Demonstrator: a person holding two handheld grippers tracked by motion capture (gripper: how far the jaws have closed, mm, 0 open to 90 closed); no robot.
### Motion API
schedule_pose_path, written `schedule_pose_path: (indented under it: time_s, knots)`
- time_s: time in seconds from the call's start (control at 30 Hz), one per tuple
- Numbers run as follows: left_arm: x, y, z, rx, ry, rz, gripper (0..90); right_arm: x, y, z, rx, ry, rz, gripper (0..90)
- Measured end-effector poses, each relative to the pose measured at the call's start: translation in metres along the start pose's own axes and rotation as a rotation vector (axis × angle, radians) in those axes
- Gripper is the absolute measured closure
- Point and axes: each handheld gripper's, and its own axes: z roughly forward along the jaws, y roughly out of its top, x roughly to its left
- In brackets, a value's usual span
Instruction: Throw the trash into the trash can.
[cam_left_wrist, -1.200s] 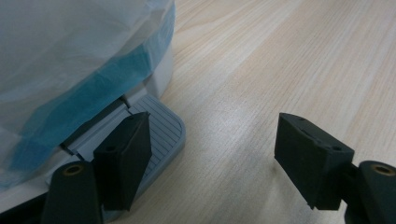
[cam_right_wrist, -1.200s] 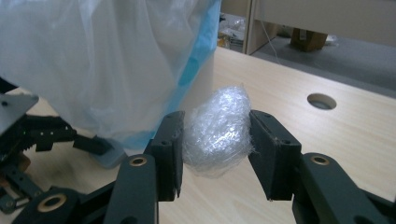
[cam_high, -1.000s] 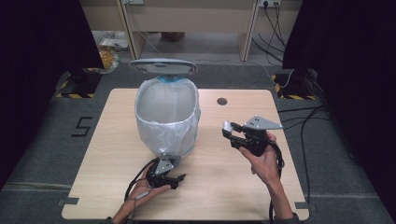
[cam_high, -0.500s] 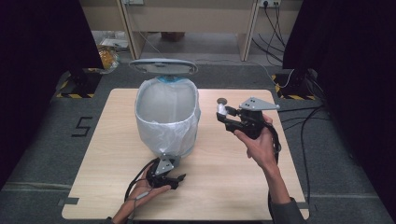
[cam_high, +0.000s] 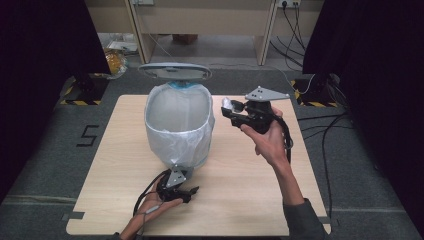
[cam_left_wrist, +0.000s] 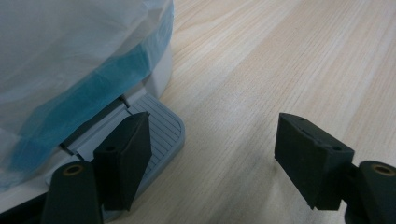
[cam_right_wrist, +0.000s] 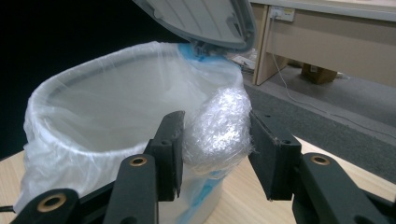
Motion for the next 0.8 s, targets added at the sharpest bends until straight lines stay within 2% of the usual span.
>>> schedule_pose_path:
  time_s: [0.2, 0.5, 0.8]
  knots:
    - [0.0, 0.0, 0.0, -0.001, -0.004, -0.002, 26.5, 0.011, 0.018, 0.011, -0.005, 0.029, -0.016, 56.9]
    - [0.0, -0.001, 0.0, -0.005, -0.004, -0.005, 26.5, 0.033, 0.043, 0.039, 0.0, 0.072, -0.06, 56.8]
    - [0.0, -0.001, -0.001, -0.006, -0.011, -0.009, 26.5, 0.047, 0.051, 0.072, 0.023, 0.109, -0.064, 56.7]
